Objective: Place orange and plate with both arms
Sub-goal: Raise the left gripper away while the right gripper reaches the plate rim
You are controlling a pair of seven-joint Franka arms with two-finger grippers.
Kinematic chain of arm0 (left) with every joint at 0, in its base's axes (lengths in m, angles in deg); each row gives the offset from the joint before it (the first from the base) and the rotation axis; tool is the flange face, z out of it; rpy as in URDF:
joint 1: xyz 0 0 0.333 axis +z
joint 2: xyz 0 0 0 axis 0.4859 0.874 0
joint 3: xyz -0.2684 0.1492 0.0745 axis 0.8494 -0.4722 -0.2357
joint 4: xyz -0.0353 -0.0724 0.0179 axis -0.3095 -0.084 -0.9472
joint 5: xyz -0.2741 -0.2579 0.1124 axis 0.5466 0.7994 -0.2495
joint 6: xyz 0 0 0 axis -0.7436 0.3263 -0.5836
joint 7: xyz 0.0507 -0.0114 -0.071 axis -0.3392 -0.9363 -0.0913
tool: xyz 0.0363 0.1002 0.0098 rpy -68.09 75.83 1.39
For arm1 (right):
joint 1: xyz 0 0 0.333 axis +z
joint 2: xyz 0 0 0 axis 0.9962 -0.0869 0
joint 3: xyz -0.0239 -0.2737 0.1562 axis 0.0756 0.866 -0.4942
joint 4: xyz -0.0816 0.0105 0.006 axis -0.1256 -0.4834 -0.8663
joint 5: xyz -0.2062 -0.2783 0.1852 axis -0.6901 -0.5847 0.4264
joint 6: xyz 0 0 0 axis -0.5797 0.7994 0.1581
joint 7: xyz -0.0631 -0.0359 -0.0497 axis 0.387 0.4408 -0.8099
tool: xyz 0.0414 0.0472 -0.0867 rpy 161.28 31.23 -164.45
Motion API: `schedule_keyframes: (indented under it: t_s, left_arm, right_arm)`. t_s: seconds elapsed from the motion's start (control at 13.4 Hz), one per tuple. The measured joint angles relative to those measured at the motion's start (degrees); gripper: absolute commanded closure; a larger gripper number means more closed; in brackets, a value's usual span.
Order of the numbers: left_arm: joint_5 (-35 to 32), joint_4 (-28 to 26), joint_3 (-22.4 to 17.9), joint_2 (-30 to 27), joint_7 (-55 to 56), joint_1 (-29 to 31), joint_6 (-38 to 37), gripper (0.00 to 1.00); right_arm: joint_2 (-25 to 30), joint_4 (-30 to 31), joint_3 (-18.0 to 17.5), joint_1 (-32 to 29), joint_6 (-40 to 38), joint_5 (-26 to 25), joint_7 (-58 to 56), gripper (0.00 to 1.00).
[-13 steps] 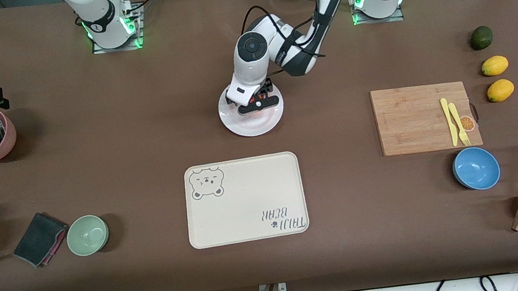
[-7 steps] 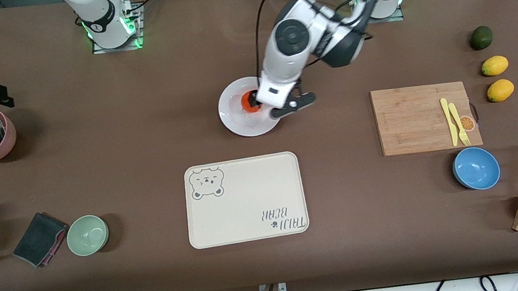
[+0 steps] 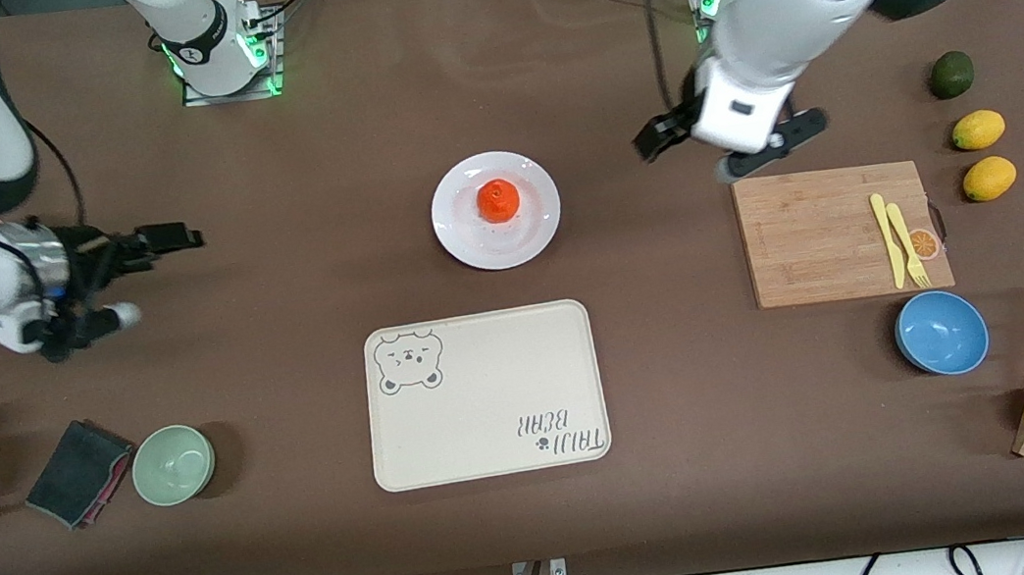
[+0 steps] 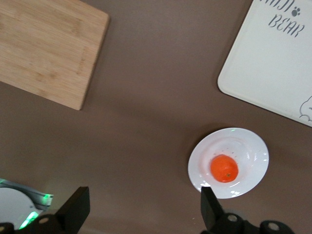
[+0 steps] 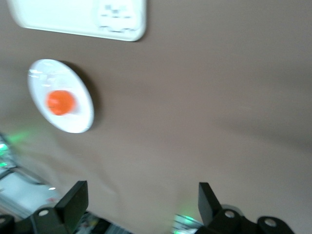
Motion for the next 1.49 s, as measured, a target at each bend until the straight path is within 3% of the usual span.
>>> schedule_keyframes:
  t_s: [0.22, 0.67, 0.97, 1.27, 1.49]
  left_arm:
    - [-2.16, -0.17, -0.53, -3.50, -12.24, 7.13, -6.60, 0.00]
    - [-8.66, 0.52, -6.34, -6.58, -40.06, 12.16, -8.81, 0.00]
    - [-8.69, 4.70, -6.28, -6.42, -42.13, 12.74, -8.80, 0.00]
    - [-9.31, 5.46, -6.34, -3.55, -42.20, 13.47, -8.74, 0.00]
    - [-10.30, 6.32, -6.34, -2.46, -42.29, 13.78, -8.69, 0.00]
  right_arm:
    - [-4.85, 1.15, -0.79, 3.87, 7.30, 12.33, -0.01, 0.00]
    - [-8.18, 9.82, -5.37, 8.19, 19.50, 25.42, -7.05, 0.00]
    - [-9.14, 16.13, -6.61, 8.20, 23.86, 31.99, -16.90, 0.00]
    - [-11.68, 20.64, -9.15, 9.04, 30.22, 43.27, -29.42, 0.00]
    - [-13.63, 21.33, -9.48, 11.02, 34.38, 44.28, -31.75, 0.00]
